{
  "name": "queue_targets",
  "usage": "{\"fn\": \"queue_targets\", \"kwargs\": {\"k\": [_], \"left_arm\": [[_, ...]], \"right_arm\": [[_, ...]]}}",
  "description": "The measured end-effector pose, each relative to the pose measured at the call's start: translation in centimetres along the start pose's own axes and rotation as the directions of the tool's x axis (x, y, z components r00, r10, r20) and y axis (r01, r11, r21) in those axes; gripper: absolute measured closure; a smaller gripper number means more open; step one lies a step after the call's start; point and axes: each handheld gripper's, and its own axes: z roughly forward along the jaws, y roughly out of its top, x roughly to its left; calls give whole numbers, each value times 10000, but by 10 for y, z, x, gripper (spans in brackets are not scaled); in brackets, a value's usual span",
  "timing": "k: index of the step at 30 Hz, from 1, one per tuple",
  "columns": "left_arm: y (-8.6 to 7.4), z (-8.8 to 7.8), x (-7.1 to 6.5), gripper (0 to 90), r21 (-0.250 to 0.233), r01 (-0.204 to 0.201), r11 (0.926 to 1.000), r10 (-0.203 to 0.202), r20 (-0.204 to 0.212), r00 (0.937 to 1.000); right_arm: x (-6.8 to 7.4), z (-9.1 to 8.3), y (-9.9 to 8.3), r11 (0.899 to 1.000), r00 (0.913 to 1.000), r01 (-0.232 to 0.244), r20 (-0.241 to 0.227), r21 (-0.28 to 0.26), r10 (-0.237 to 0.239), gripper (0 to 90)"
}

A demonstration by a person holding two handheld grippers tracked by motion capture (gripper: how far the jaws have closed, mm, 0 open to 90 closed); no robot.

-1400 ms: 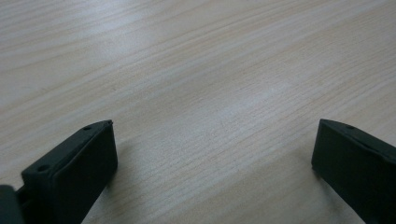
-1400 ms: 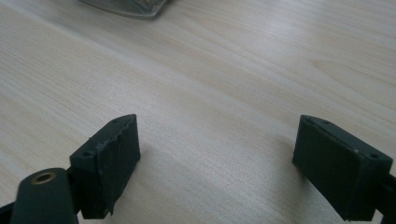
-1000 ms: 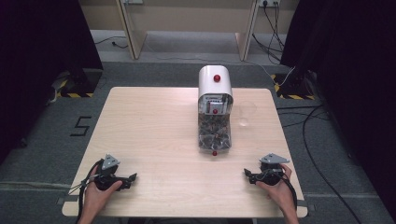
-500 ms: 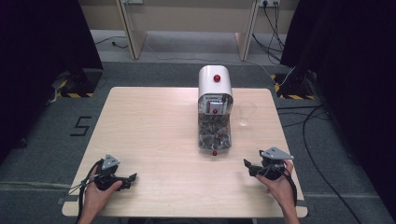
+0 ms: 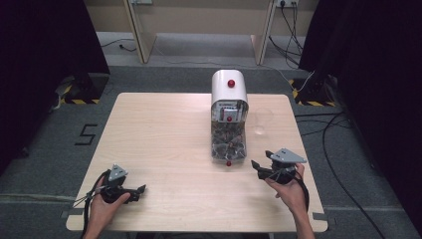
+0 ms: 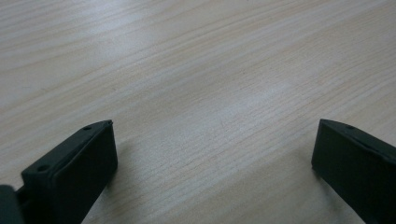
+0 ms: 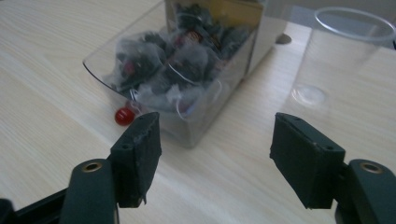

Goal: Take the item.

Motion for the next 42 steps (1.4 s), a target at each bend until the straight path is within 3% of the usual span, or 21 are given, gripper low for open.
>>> {"fn": "queue_targets", "kwargs": {"k": [11, 16, 42], "left_arm": [[0, 0, 0, 0, 1, -1, 10000, 1, 2, 10000], [0, 0, 0, 0, 0, -2, 10000, 2, 2, 10000], [0, 0, 0, 0, -1, 0, 10000, 0, 1, 10000]], "right_arm": [[10, 16, 29, 9977, 9992, 356, -180, -580, -367, 388], [19, 26, 40, 9951, 9967, 612, -477, -771, -650, 409], [40, 73, 57, 9922, 9839, 1098, -1351, -583, -1168, 420]]}}
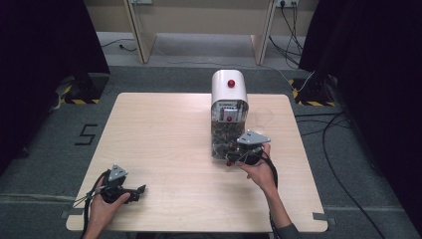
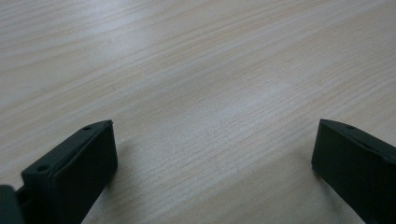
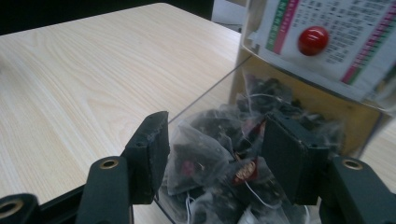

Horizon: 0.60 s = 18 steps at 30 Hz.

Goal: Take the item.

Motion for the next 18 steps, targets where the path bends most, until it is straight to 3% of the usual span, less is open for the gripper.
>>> {"fn": "queue_targets", "kwargs": {"k": [18], "left_arm": [[0, 0, 0, 0, 2, -2, 10000, 2, 1, 10000]], "right_arm": [[11, 38, 2, 9964, 9982, 596, -60, 608, -593, 430]]}}
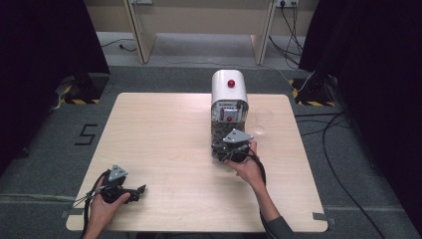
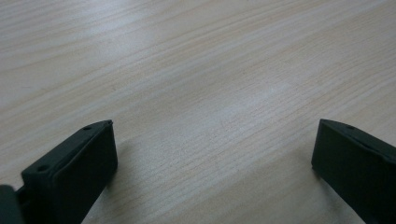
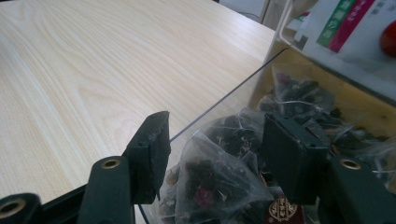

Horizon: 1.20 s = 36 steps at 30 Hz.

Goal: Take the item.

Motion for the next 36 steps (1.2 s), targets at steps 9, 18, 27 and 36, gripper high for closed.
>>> {"fn": "queue_targets", "kwargs": {"k": [9, 18, 27, 36], "left_arm": [[0, 0, 0, 0, 0, -1, 10000, 1, -2, 10000], [0, 0, 0, 0, 0, 1, 10000, -1, -1, 10000], [0, 0, 0, 0, -1, 1, 10000, -1, -1, 10000], [0, 0, 0, 0, -2, 0, 10000, 0, 0, 10000]], "right_arm": [[0, 13, -9, 9966, 9994, 344, 34, 754, -347, 549], [-2, 10, -12, 9937, 9976, 692, -144, 887, -682, 754], [-9, -5, -6, 9987, 9989, 460, -97, 197, -458, 825], [-13, -24, 3, 9979, 9996, 300, 23, -566, -299, 826]]}}
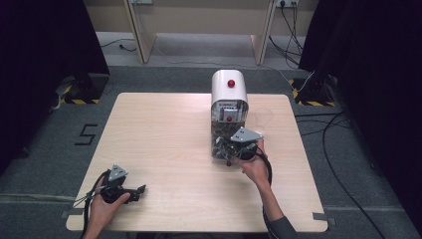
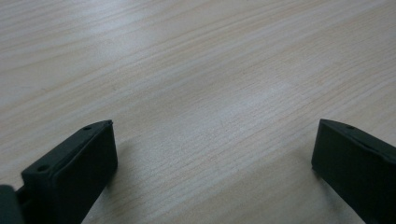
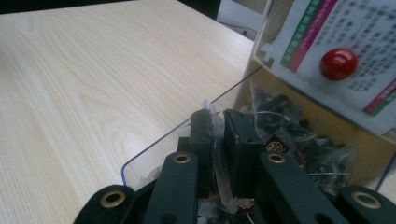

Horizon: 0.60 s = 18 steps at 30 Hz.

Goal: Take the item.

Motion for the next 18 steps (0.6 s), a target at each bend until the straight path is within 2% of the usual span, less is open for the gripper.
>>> {"fn": "queue_targets", "kwargs": {"k": [18], "left_arm": [[0, 0, 0, 0, 3, -1, 10000, 1, -2, 10000]], "right_arm": [[-13, -23, 6, 9970, 9988, -327, 337, -701, 351, 826]]}}
